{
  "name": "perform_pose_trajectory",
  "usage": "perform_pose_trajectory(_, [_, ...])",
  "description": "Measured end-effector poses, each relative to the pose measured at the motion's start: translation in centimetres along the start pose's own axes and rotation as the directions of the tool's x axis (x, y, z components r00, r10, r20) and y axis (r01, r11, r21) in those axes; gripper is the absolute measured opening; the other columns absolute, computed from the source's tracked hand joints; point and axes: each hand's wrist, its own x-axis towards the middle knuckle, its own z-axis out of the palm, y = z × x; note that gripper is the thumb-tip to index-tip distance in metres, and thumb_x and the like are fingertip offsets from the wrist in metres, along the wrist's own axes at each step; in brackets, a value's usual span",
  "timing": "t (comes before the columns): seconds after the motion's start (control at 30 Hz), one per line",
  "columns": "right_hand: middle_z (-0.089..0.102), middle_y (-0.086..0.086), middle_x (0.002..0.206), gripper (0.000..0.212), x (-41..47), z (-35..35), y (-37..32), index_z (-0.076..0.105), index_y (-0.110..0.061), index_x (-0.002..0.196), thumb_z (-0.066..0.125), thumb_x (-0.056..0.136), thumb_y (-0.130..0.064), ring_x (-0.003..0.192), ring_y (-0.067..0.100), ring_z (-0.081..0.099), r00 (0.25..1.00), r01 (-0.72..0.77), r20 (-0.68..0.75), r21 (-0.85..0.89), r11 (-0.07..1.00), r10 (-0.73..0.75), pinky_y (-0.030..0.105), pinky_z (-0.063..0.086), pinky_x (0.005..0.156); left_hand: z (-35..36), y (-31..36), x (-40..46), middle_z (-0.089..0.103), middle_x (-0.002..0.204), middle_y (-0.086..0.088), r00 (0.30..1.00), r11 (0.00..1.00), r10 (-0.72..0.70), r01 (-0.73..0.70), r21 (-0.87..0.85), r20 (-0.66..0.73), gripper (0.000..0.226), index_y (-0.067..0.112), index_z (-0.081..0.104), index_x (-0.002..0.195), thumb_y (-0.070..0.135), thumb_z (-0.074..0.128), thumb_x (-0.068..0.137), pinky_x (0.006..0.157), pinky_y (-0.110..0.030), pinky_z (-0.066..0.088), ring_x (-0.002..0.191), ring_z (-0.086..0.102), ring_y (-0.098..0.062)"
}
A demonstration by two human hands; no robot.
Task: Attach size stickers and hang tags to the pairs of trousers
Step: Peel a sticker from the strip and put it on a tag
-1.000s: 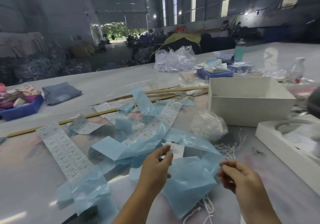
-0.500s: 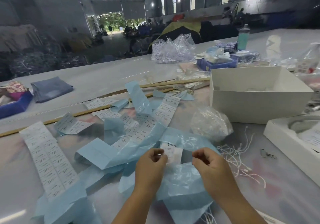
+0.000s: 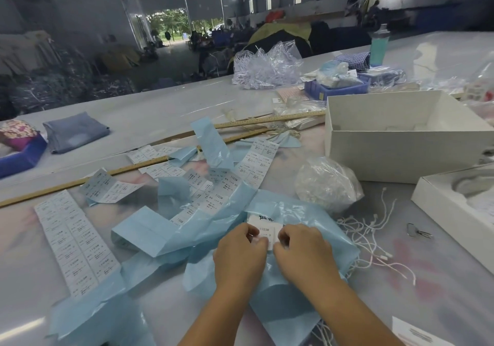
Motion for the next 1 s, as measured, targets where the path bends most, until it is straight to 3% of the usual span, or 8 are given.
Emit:
perform_pose_trajectory(0.2, [0.062,-0.013,0.098,0.018,-0.6,-0.2,0.3,0.061,-0.031,0.1,0.048,0.088,-0.033,0.102,0.017,0.048,0.999,0.037,0.0,-0.079,0.996,-0.037,0.035,0.03,0.078,0.3,1.0,0.5,0.062,0.095,0.013,0.999,0.994,-0.035,0.032,0.103,0.023,0.015,0.033,0.056,0.091,0.034,0.066,0.08,0.093,-0.037,0.046,0.098,0.058,-0.016])
perform_pose_trajectory(0.33, [0.062,-0.013,0.105,0.027,-1.2,-0.8,0.9,0.063,-0.032,0.108,0.047,0.087,-0.023,0.108,0.016,0.046,0.999,0.038,0.035,-0.041,0.998,-0.037,0.035,0.029,0.082,0.3,1.2,0.7,0.066,0.105,0.009,0.999,0.989,-0.033,0.03,0.145,0.021,0.017,0.033,0.054,0.092,0.034,0.067,0.08,0.093,-0.035,0.045,0.102,0.059,-0.018])
perform_pose_trajectory(0.47, [0.064,-0.009,0.11,0.032,-2.3,-0.8,1.4,0.064,-0.033,0.107,0.044,0.088,-0.017,0.112,0.017,0.05,0.992,0.036,0.12,0.031,0.999,-0.039,0.033,0.031,0.09,0.0,1.6,1.4,0.065,0.1,0.009,0.997,0.968,-0.038,0.02,0.25,0.065,0.015,0.03,0.054,0.089,0.032,0.064,0.078,0.091,-0.035,0.045,0.099,0.059,-0.018])
perform_pose_trajectory(0.6, [0.064,-0.009,0.105,0.034,-3.4,-1.2,1.6,0.062,-0.032,0.104,0.045,0.081,-0.014,0.11,0.018,0.053,0.96,0.072,0.274,-0.04,0.997,-0.059,0.031,0.033,0.092,-0.4,2.3,2.5,0.067,0.094,0.004,0.989,0.935,-0.059,0.007,0.355,0.135,0.02,0.022,0.058,0.088,0.03,0.068,0.072,0.085,-0.035,0.052,0.094,0.063,-0.02])
perform_pose_trajectory(0.77, [0.059,-0.01,0.103,0.036,-5.2,-1.3,1.5,0.061,-0.035,0.107,0.038,0.085,-0.017,0.099,0.022,0.046,0.917,0.101,0.388,-0.002,0.995,-0.092,0.029,0.035,0.083,-0.5,2.9,3.1,0.065,0.105,0.001,0.981,0.832,-0.05,-0.063,0.551,0.188,0.037,0.021,0.057,0.103,0.044,0.07,0.077,0.073,-0.03,0.047,0.097,0.064,-0.021])
perform_pose_trajectory(0.9, [0.064,-0.006,0.106,0.031,-5.7,-1.4,1.0,0.062,-0.031,0.108,0.042,0.087,-0.021,0.107,0.021,0.049,0.925,0.129,0.358,0.007,0.992,-0.122,0.03,0.035,0.088,-0.7,2.8,3.0,0.064,0.109,0.0,0.976,0.648,-0.065,-0.117,0.753,0.207,0.054,0.022,0.056,0.112,0.068,0.055,0.084,0.069,-0.03,0.042,0.101,0.063,-0.022])
perform_pose_trajectory(1.0, [0.063,-0.009,0.103,0.027,-5.8,-2.1,1.1,0.064,-0.028,0.108,0.047,0.086,-0.025,0.105,0.016,0.05,0.94,0.169,0.297,0.031,0.985,-0.171,0.029,0.037,0.093,-0.8,1.3,3.1,0.065,0.105,-0.002,0.951,0.68,-0.21,-0.026,0.732,0.228,0.066,0.02,0.058,0.103,0.08,0.045,0.081,0.072,-0.032,0.044,0.101,0.063,-0.023])
